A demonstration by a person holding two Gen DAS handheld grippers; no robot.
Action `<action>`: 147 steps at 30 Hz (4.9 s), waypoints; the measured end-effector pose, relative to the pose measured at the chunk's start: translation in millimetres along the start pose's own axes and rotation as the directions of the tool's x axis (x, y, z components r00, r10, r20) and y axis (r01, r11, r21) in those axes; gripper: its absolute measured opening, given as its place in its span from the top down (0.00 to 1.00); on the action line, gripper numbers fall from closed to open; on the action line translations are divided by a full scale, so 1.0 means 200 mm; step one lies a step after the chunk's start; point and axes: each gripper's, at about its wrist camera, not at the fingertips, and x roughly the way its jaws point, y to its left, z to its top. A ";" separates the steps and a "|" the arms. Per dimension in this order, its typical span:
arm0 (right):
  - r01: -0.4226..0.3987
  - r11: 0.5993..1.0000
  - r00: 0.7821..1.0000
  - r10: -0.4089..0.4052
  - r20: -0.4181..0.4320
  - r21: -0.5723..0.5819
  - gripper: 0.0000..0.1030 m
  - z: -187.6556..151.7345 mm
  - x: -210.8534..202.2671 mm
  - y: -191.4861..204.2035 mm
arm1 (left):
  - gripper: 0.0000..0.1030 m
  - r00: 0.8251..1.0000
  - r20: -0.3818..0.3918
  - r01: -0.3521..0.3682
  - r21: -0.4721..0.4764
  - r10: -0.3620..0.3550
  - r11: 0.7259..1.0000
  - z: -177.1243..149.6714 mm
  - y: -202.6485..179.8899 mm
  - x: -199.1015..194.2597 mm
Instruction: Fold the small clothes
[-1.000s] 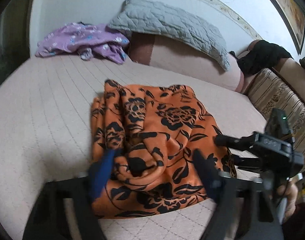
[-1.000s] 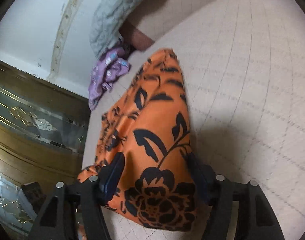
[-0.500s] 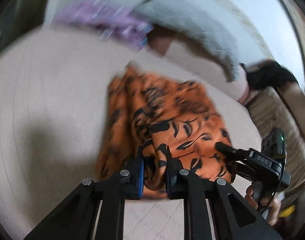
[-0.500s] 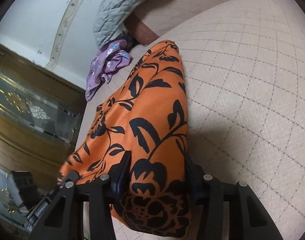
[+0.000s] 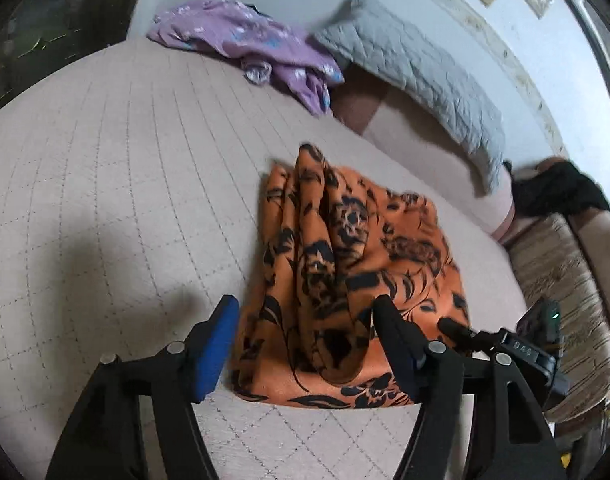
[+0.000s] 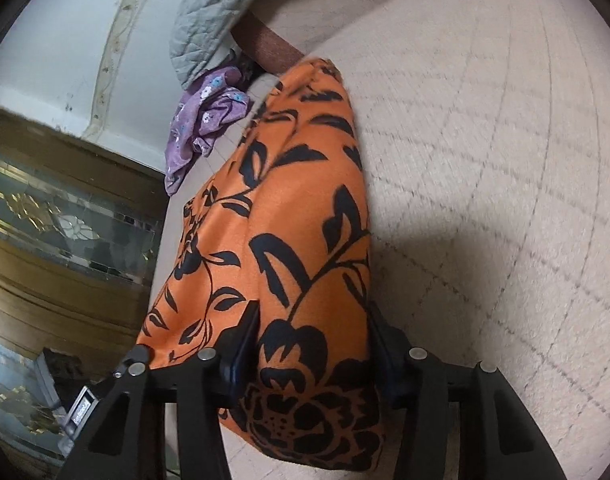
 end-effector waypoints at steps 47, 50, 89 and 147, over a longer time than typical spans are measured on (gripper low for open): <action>0.084 0.996 0.989 -0.080 0.122 -0.027 0.26 0.35 -0.02 0.13 | 0.70 0.993 -0.058 -0.084 0.231 0.100 0.969 -0.05 -0.20 0.17; 0.107 0.992 0.986 -0.098 0.131 -0.062 0.26 0.41 0.09 0.15 | 0.75 0.991 -0.023 -0.118 0.317 0.132 0.941 -0.07 -0.26 0.17; 0.181 0.908 0.980 -0.199 -0.009 -0.378 0.59 0.00 0.00 0.32 | 0.43 0.960 0.027 -0.272 0.302 0.277 0.914 -0.06 -0.25 0.18; 0.041 0.983 0.991 -0.062 -0.116 -0.179 0.83 0.11 0.00 0.27 | 0.16 0.982 -0.074 -0.170 0.026 0.172 0.985 0.02 -0.07 0.27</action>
